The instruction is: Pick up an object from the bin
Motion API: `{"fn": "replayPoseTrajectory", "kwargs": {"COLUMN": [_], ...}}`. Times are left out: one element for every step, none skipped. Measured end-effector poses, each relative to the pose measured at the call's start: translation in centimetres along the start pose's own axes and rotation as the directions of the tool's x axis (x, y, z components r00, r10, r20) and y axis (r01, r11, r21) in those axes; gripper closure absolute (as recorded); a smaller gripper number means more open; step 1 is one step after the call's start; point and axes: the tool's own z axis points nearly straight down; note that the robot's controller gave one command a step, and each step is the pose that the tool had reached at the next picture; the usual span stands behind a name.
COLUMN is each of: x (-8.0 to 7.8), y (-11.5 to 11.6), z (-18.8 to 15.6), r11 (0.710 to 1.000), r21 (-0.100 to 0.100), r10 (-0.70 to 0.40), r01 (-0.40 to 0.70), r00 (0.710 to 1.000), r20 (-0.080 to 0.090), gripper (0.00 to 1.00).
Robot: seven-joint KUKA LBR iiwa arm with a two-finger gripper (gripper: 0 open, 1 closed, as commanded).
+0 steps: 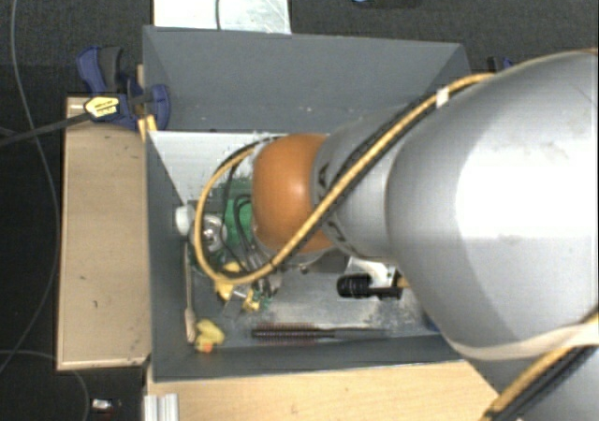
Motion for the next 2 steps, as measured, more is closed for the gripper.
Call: {"fn": "replayPoseTrajectory", "kwargs": {"x": [-0.1,0.0], "y": [0.0,-0.1], "z": [-1.7,-4.1], "r11": [1.0,1.0], "r21": [-0.001,0.003], "r10": [-0.001,-0.005], "r01": [0.001,0.005], "r00": [1.0,1.0], "r20": [0.002,-0.002], "gripper": [1.0,1.0]}}
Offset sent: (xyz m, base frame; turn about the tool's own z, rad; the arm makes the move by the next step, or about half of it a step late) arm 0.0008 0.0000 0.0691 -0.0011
